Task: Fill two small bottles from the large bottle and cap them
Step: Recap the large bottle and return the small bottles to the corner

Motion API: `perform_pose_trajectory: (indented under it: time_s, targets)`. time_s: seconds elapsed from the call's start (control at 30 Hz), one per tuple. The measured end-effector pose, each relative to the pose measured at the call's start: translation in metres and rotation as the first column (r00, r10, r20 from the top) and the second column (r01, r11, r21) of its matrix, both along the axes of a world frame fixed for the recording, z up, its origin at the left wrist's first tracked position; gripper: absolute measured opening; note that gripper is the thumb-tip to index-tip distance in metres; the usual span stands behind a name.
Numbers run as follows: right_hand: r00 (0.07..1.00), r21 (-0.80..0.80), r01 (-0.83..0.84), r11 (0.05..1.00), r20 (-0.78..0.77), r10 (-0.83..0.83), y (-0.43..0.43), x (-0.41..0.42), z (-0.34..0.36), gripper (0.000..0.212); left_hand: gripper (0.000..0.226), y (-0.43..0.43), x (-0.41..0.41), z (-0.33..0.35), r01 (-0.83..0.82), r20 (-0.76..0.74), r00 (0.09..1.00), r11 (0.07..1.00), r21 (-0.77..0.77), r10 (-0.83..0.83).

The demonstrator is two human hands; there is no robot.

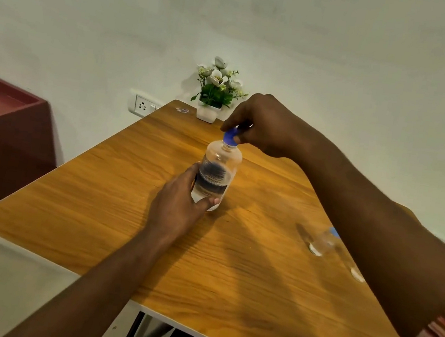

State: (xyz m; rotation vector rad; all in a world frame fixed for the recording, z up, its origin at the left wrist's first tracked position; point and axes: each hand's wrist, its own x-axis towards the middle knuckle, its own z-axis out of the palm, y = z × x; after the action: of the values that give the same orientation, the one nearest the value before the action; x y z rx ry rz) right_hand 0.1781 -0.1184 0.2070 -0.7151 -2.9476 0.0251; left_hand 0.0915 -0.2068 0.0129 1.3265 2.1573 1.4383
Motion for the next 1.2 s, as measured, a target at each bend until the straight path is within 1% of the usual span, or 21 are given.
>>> perform_pose_trajectory:
  time_s: [0.1,0.2,0.33,0.43,0.57,0.63,0.67,0.7,0.77,0.8,0.83,0.9,0.97,1.1,1.2]
  targets:
    - [1.0,-0.008,0.009,1.0,0.016,-0.009,0.0,-0.002,0.003,0.034,0.079,0.0,0.0,-0.001,-0.009,-0.005,1.0,1.0,0.011,0.009]
    - [0.998,0.0,0.057,0.998,0.012,-0.057,0.002,-0.005,0.004,0.032,0.078,0.001,0.0,-0.001,-0.006,-0.007,1.0,1.0,0.027,0.006]
    - [0.988,0.037,0.149,0.988,-0.042,-0.147,0.004,-0.01,0.0,0.032,0.075,0.001,0.0,-0.002,-0.01,-0.002,1.0,0.999,0.033,0.01]
    - [0.975,0.052,0.211,0.976,-0.075,-0.207,0.005,-0.013,-0.002,0.04,0.074,0.002,-0.001,-0.003,-0.002,-0.002,1.0,0.999,0.037,0.002]
    - [0.964,0.086,0.265,0.96,-0.047,-0.262,0.005,-0.014,-0.004,0.052,0.074,0.002,-0.001,-0.002,-0.008,-0.007,1.0,1.0,0.025,0.008]
    - [0.965,0.064,0.26,0.963,-0.062,-0.257,0.004,-0.012,0.001,0.058,0.075,0.002,-0.001,-0.002,-0.008,-0.009,1.0,1.0,0.02,0.008]
    - [0.971,0.029,0.233,0.972,-0.06,-0.23,0.004,-0.011,0.005,0.058,0.076,0.002,0.0,-0.002,-0.007,-0.01,1.0,1.0,0.023,0.008]
    - [0.982,-0.012,0.186,0.983,-0.036,-0.186,0.004,-0.009,0.01,0.055,0.076,0.001,0.0,-0.002,-0.007,-0.009,1.0,1.0,0.027,0.007]
    - [0.995,-0.095,0.088,0.992,0.053,-0.083,0.0,-0.006,0.019,0.042,0.075,0.001,0.0,-0.001,-0.003,-0.003,1.0,0.999,0.033,0.003]
    - [0.995,-0.126,0.061,0.99,0.089,-0.05,-0.001,-0.005,0.021,0.038,0.075,0.001,0.0,-0.001,-0.002,-0.002,1.0,0.999,0.036,0.002]
    - [0.993,-0.137,0.052,0.989,0.116,-0.037,-0.001,-0.005,0.022,0.037,0.074,0.0,0.0,-0.001,-0.004,-0.002,1.0,0.999,0.037,0.004]
    - [0.99,-0.111,0.055,0.992,0.138,-0.039,0.0,-0.005,0.02,0.037,0.075,0.0,0.0,-0.001,-0.01,-0.003,1.0,0.999,0.032,0.01]
    - [0.991,-0.095,0.057,0.994,0.122,-0.046,0.001,-0.007,0.018,0.035,0.076,0.0,0.001,0.0,-0.008,-0.005,1.0,1.0,0.023,0.009]
    - [0.994,-0.146,0.104,0.984,0.055,-0.096,0.006,-0.01,0.014,0.026,0.074,-0.001,0.001,0.0,-0.002,-0.01,1.0,1.0,0.024,0.002]
    - [0.99,-0.125,0.14,0.982,0.019,-0.139,0.009,-0.011,0.01,0.025,0.074,-0.002,0.001,0.002,0.003,-0.006,1.0,1.0,0.03,-0.003]
